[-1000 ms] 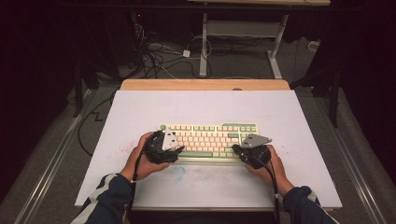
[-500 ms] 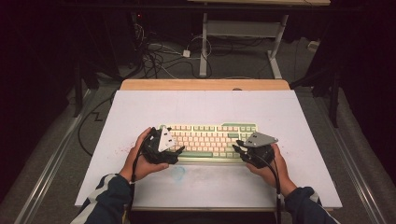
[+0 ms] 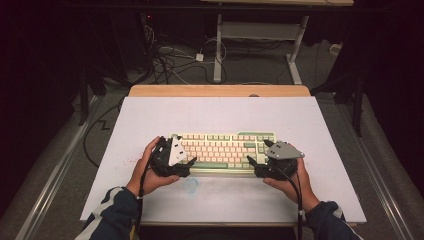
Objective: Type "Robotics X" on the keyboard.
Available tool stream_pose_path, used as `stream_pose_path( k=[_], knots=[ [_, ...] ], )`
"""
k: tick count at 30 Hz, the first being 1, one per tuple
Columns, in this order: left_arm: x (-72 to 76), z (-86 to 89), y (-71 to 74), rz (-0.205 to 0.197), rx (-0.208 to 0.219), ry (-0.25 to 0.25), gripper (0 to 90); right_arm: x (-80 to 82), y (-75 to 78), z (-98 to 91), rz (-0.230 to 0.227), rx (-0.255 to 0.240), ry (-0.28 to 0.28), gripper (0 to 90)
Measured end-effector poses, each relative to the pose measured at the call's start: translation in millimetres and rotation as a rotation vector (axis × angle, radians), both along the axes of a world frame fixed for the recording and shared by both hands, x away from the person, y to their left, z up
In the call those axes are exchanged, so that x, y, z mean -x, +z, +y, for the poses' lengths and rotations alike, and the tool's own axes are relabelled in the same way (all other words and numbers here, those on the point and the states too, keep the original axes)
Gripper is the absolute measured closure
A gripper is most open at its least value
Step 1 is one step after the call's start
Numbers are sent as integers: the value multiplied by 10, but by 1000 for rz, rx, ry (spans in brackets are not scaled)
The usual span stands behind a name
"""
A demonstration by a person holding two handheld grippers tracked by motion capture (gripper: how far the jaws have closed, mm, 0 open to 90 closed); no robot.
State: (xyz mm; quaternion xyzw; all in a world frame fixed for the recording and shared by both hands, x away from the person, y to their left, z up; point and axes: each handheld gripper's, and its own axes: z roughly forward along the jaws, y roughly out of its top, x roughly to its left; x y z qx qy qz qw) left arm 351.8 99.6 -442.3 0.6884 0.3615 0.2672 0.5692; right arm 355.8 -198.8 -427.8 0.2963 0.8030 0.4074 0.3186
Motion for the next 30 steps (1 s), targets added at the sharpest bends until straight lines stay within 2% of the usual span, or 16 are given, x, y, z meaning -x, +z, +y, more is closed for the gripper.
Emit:
stream_pose_path(
  k=[10,16,30],
  knots=[
    [47,61,28,-7,1,14,175,71,78,-67,-37,-20,-28,249],
    [68,95,20,-19,-36,21,175,102,107,-104,-46,-22,-38,256],
    [112,267,45,-35,-31,51,174,144,146,-171,-58,-16,-44,256]
  ],
)
